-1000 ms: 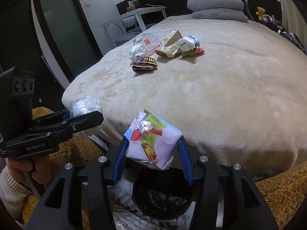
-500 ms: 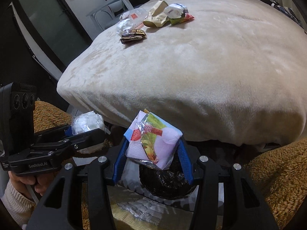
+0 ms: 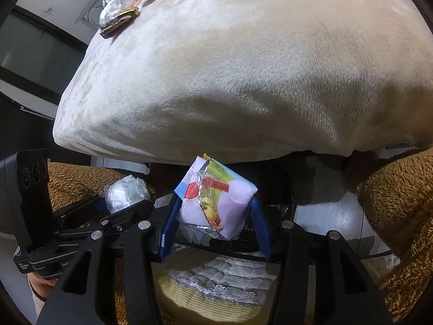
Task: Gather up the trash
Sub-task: 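Lower both held items below the bed edge and open both tools over the black bin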
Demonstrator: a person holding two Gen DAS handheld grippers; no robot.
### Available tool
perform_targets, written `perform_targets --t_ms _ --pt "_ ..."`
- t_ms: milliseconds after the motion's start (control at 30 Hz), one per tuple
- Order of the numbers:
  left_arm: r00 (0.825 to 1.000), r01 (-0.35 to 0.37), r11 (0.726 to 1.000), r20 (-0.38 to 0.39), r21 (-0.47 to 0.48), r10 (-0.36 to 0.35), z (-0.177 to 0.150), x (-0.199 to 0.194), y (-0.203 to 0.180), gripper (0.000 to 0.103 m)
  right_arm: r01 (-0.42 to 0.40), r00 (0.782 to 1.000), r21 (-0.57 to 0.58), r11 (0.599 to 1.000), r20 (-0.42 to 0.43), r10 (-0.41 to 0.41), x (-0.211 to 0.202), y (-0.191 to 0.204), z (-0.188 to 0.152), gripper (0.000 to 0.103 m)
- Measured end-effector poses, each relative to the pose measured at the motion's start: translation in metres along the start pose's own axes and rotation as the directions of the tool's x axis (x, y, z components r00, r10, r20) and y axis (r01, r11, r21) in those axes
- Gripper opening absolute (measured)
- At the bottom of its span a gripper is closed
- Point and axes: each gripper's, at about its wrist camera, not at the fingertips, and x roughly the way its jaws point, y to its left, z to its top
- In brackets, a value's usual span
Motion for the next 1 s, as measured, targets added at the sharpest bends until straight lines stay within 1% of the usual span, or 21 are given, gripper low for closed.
perform_targets --t_ms 100,200,267,300,333,367,433,533,667,767,800,867,1000 --pt "1.000 -0.014 1.000 -0.027 0.002 0.014 0.001 0.007 -0.001 0.049 -0.014 1.000 0.023 1.000 -0.025 0.015 0.006 -0.005 0.002 0.050" --pt "0.999 -0.022 1.000 -0.045 0.006 0.022 0.001 0.007 -0.001 0.049 -0.020 0.999 0.035 0.999 -0.025 0.021 0.006 -0.007 0.002 0.050" --pt "0.999 -0.034 0.999 -0.043 0.007 0.034 0.002 0.008 -0.003 0.052 -0.024 0.999 0.045 0.999 -0.023 0.025 0.006 -0.009 0.000 0.051" --pt "0.999 -0.031 0.999 -0.039 0.010 0.032 0.003 0.007 -0.005 0.056 -0.027 0.999 0.057 0.998 -0.023 0.029 0.006 -0.011 -0.001 0.057" --pt "0.999 -0.029 1.000 -0.036 0.010 0.029 0.003 0.005 -0.005 0.071 -0.034 0.999 0.072 0.997 -0.021 0.035 0.005 -0.013 -0.001 0.062" --pt "0.999 -0.034 0.999 -0.023 0.005 0.034 0.003 0.004 -0.004 0.077 -0.038 0.999 0.084 0.996 -0.016 0.040 0.005 -0.014 -0.002 0.069" --pt "0.999 -0.039 0.999 -0.003 -0.017 0.039 0.003 0.000 0.001 0.077 -0.039 0.999 0.094 0.995 -0.010 0.040 0.003 -0.015 -0.002 0.069" --pt "1.000 -0.024 0.999 0.007 -0.040 0.025 0.001 -0.004 0.008 0.077 -0.046 0.999 0.095 0.994 -0.009 0.047 0.001 -0.018 -0.003 0.069" --pt "0.999 -0.032 0.999 0.012 -0.021 0.032 0.001 -0.007 0.005 0.077 -0.049 0.999 0.083 0.995 0.003 0.049 -0.004 -0.016 -0.004 0.069" --pt "0.997 -0.046 0.999 0.054 -0.007 0.046 -0.001 -0.014 0.001 0.077 -0.047 0.998 0.048 0.998 0.037 0.045 -0.011 -0.007 -0.002 0.069" --pt "0.996 -0.051 0.999 0.078 0.003 0.051 -0.002 -0.020 -0.001 0.077 -0.044 0.998 0.026 0.999 0.054 0.043 -0.016 -0.004 -0.002 0.069" --pt "0.990 -0.036 0.999 0.135 0.018 0.033 -0.007 -0.030 -0.005 0.077 -0.053 0.994 -0.017 0.998 0.099 0.055 -0.028 0.005 -0.005 0.069" --pt "0.971 -0.026 0.999 0.237 0.041 0.016 -0.010 -0.052 -0.006 0.077 -0.028 0.971 -0.159 0.987 0.229 0.065 -0.057 0.024 -0.011 0.069"
